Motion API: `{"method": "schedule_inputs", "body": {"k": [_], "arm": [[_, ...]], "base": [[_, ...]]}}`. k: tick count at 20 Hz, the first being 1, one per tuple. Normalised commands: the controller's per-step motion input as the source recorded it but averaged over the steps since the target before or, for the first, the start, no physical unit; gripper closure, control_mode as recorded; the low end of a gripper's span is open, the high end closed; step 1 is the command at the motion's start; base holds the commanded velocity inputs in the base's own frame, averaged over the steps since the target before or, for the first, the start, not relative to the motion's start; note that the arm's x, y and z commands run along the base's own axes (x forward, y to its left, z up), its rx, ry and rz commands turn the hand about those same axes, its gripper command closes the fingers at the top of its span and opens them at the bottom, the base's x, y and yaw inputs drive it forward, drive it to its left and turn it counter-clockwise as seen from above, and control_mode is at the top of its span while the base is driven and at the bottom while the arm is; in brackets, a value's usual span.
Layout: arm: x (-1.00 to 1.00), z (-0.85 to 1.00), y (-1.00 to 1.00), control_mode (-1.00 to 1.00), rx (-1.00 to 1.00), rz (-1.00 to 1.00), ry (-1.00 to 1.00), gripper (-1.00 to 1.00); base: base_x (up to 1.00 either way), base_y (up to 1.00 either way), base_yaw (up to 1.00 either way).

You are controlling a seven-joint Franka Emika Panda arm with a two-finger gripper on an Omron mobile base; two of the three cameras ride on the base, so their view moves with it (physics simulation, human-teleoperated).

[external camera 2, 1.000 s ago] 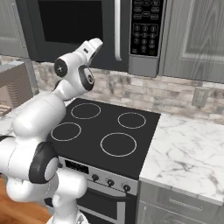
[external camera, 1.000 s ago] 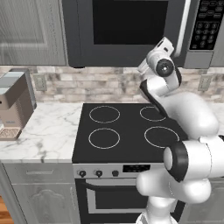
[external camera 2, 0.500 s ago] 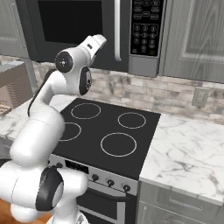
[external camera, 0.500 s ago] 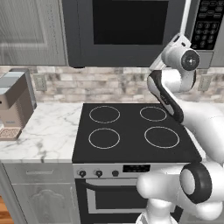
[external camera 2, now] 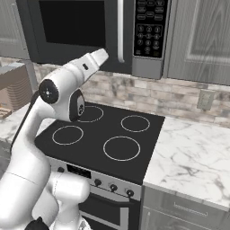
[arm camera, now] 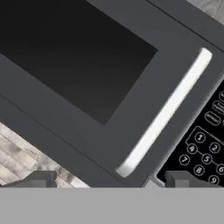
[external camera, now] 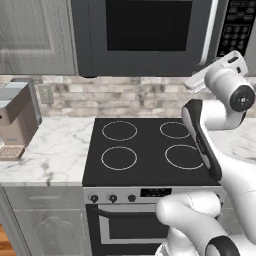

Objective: Place the bowl containing the broccoli and shrimp in the microwave. Close the microwave door and press the start button to microwave the meal.

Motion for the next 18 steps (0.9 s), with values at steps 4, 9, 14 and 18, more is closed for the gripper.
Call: {"method": "schedule_inputs", "body": {"k": [4,9,14,18], "arm": [[-0.53,0.31,-0.24,-1.00,0.39,-0.17,-0.05,-1.00],[-0.26,0.26,-0.62,-1.00,0.49,-0.08,0.00,-1.00],[-0.29,0.00,-0.80,-1.00,0.61,0.01,0.00,-1.00],[-0.30,0.00,-0.62,-1.00,0.63,0.01,-0.01,-1.00]], "base": [[0.00,0.00,0.00],[0.00,0.00,0.00],[0.00,0.00,0.00],[0.00,0.00,0.00]]}}
